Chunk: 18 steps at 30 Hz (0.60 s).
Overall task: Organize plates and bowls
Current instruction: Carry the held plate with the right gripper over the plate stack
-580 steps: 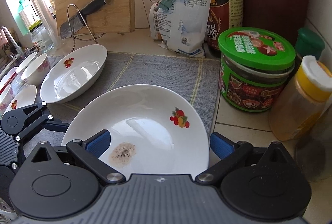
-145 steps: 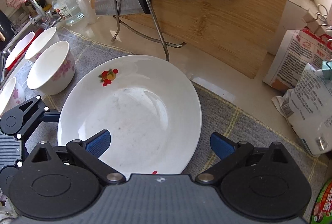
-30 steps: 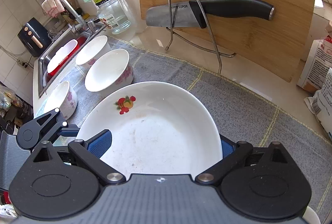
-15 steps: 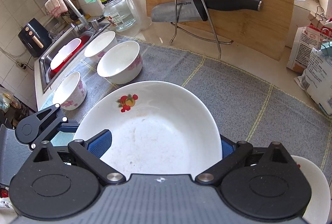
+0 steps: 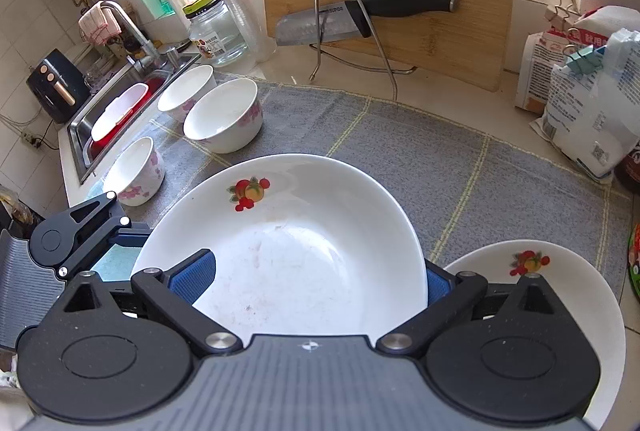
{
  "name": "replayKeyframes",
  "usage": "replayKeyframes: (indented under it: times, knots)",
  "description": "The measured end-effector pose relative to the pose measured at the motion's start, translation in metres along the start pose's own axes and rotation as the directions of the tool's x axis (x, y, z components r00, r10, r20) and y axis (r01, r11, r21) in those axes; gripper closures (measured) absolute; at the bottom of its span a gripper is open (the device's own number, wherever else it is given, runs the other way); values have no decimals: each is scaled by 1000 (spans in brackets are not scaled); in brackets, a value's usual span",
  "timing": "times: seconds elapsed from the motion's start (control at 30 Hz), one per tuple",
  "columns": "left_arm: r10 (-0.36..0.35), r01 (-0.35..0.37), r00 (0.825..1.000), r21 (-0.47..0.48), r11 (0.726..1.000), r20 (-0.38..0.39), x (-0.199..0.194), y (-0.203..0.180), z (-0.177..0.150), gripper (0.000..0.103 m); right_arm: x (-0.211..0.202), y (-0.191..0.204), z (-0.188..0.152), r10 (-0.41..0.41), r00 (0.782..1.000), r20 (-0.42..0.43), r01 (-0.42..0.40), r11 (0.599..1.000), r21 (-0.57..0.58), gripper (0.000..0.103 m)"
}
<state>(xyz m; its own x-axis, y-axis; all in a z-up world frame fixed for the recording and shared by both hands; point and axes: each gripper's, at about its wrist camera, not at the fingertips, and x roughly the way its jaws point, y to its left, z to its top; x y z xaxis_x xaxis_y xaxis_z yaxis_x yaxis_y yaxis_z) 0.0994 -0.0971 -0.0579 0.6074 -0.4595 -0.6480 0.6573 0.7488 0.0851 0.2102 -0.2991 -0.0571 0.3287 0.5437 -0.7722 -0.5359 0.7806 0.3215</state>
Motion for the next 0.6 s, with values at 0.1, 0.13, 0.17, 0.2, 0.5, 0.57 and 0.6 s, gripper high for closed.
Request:
replayKeyframes:
  times: [0.1, 0.13, 0.17, 0.2, 0.5, 0.57, 0.6]
  knots:
    - [-18, 18, 1000, 15, 1000, 3, 3, -5, 3, 2, -7, -4, -5, -19, 1000, 5, 19, 1000, 10, 0]
    - [-24, 24, 1000, 20, 999, 3, 5, -6, 4, 2, -10, -5, -7, -24, 1000, 8, 24, 1000, 16, 0]
    - [-30, 29, 1000, 26, 999, 5, 5, -8, 5, 2, -12, -7, -9, -27, 1000, 10, 27, 999, 21, 0]
    - [-35, 35, 999, 32, 999, 6, 7, -9, 6, 2, -14, -9, -11, -31, 999, 13, 31, 999, 27, 0]
    - [-92, 91, 996, 86, 992, 8, 22, -22, 18, 2, -33, -27, -26, -79, 996, 36, 76, 994, 80, 0]
    - [-107, 106, 994, 96, 990, 5, 28, -25, 21, 2, -37, -31, -30, -90, 995, 40, 86, 992, 93, 0]
    - [-113, 112, 994, 100, 989, 2, 30, -27, 22, 2, -38, -33, -32, -94, 995, 42, 90, 991, 100, 0]
